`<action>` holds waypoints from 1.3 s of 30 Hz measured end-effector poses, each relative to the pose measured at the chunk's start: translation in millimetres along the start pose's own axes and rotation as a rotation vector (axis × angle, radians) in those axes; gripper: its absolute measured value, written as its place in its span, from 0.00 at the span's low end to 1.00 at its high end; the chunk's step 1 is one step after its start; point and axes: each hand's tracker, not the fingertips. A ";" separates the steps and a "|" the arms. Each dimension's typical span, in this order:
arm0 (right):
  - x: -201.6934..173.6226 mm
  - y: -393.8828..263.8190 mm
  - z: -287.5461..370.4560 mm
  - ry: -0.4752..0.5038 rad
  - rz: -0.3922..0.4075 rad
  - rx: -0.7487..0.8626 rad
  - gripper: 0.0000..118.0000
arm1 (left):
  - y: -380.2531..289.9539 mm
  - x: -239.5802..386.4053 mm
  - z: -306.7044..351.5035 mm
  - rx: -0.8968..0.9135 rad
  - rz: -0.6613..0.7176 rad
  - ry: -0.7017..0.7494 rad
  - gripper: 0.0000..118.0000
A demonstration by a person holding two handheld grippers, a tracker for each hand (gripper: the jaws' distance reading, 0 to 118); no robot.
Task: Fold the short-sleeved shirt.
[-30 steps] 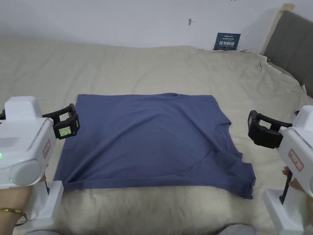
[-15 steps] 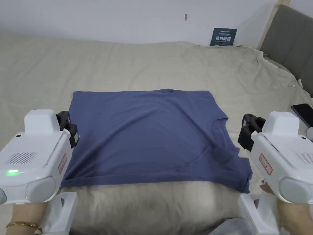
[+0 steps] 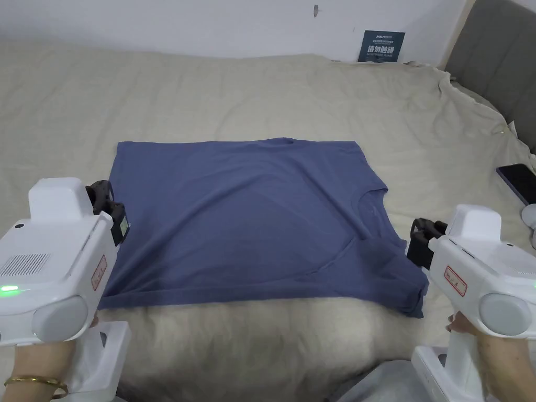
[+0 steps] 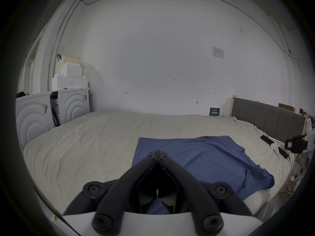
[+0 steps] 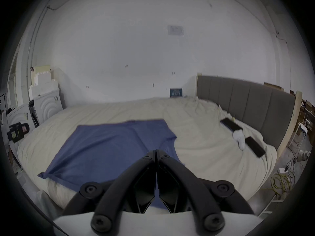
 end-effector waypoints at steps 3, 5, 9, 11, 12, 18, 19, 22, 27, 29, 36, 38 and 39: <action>14.8 -18.8 -12.7 -0.020 -0.010 -0.120 0.61 | -2.5 0.7 0.2 -0.004 0.009 -0.002 0.00; 23.2 -33.4 -21.4 -0.026 -0.004 -0.191 0.95 | -4.3 1.8 -0.5 -0.009 0.006 -0.004 0.00; 26.6 -56.0 -32.0 -0.050 -0.028 -0.325 0.97 | -6.6 3.8 0.3 -0.019 0.017 -0.016 0.00; 25.5 -64.4 -39.6 -0.064 -0.025 -0.385 0.97 | -7.8 5.1 -0.2 -0.024 0.019 -0.018 0.00; 25.4 -68.5 -45.9 -0.078 -0.025 -0.411 0.97 | -8.5 5.8 -0.4 -0.029 0.018 -0.019 0.00; 19.1 -70.7 -74.3 -0.122 -0.034 -0.486 0.91 | -9.4 9.8 2.5 -0.051 -0.003 -0.019 0.00; 18.7 -68.8 -77.1 -0.120 -0.034 -0.490 0.81 | -10.8 7.3 0.6 -0.057 -0.003 -0.015 0.00; 14.5 -62.3 -78.2 -0.063 -0.060 -0.515 0.28 | -12.9 2.2 0.3 -0.073 -0.002 -0.002 0.00; 3.6 -52.7 -82.4 -0.063 0.033 -0.533 0.07 | -11.9 -8.6 -0.5 -0.132 0.016 0.001 0.00; 3.4 -49.3 -80.9 -0.060 0.025 -0.535 0.07 | -10.1 -16.5 -3.0 -0.165 0.049 -0.003 0.10; 0.3 -39.6 -63.4 -0.045 0.001 -0.504 0.07 | -11.6 -55.4 -26.7 -0.422 0.096 0.033 1.00; 4.5 -40.0 -66.6 -0.043 0.006 -0.502 0.07 | -16.9 -63.8 -31.6 -0.477 0.056 0.059 1.00; 6.3 -40.6 -68.2 -0.042 0.007 -0.501 0.07 | -21.7 -65.9 -33.9 -0.523 0.038 0.065 1.00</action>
